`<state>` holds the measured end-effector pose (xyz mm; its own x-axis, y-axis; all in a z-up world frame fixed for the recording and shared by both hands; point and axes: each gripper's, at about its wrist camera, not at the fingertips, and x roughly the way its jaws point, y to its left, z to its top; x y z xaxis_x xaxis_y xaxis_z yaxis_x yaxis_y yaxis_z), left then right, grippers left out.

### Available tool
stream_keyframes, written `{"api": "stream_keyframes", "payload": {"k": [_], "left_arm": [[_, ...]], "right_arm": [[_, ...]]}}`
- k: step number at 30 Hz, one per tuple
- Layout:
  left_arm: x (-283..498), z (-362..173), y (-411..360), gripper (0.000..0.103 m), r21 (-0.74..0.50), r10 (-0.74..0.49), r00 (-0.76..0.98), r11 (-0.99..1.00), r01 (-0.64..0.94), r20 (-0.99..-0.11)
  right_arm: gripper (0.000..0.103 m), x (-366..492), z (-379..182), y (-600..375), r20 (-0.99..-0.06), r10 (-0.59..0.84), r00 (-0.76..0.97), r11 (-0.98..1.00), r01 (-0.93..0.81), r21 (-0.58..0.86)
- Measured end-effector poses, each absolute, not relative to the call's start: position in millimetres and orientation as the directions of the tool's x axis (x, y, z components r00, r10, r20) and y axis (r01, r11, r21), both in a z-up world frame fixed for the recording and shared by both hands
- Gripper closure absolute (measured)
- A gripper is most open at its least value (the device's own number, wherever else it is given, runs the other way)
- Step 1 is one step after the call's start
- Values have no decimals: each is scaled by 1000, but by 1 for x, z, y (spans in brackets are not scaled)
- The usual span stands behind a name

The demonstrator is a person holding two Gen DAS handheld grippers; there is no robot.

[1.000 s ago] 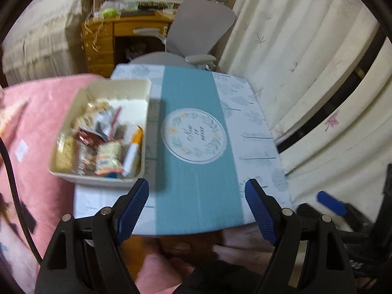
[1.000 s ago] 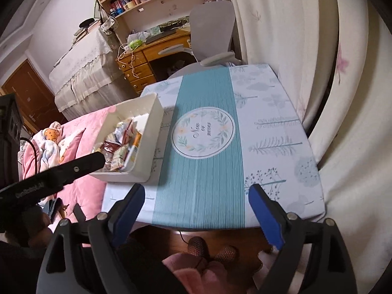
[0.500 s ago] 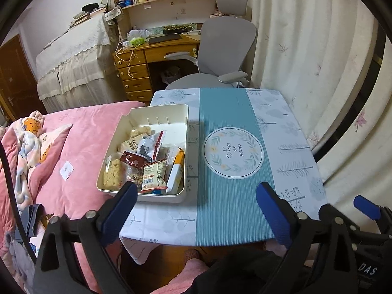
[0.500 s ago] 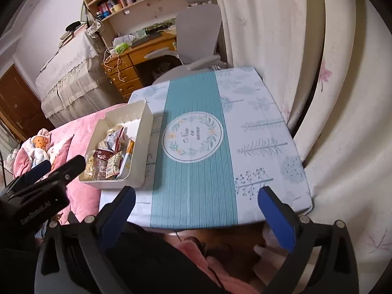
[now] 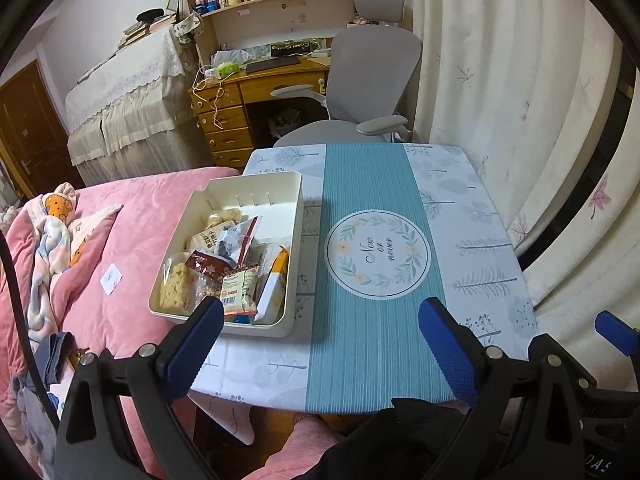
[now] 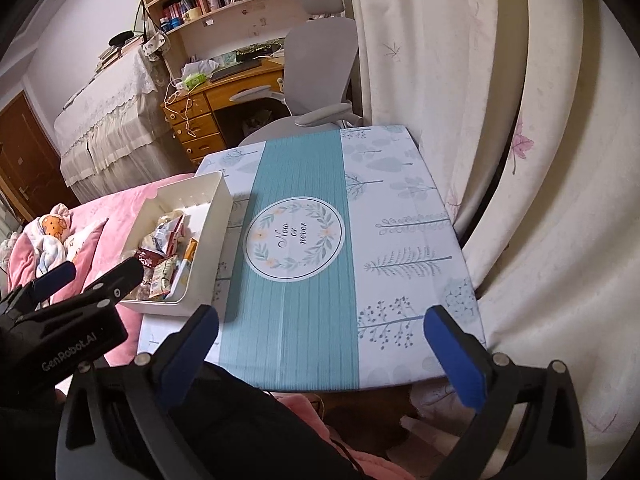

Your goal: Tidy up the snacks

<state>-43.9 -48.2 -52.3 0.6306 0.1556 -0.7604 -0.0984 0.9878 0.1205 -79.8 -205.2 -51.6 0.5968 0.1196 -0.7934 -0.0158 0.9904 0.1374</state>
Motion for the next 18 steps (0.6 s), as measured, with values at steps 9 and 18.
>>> {"api": "stream_keyframes", "payload": {"k": [9,18], "left_arm": [[-34,-54,-58,6,130,171,628,985,-111,-759],[-27,-57,-62,6,139,181,618,983,-117,-765]], "right_arm": [[0,-65,-56,-213,-798,136,587,990,-42,138],[0,-53,-60,-218,-809,155,567,987,-54,151]]}}
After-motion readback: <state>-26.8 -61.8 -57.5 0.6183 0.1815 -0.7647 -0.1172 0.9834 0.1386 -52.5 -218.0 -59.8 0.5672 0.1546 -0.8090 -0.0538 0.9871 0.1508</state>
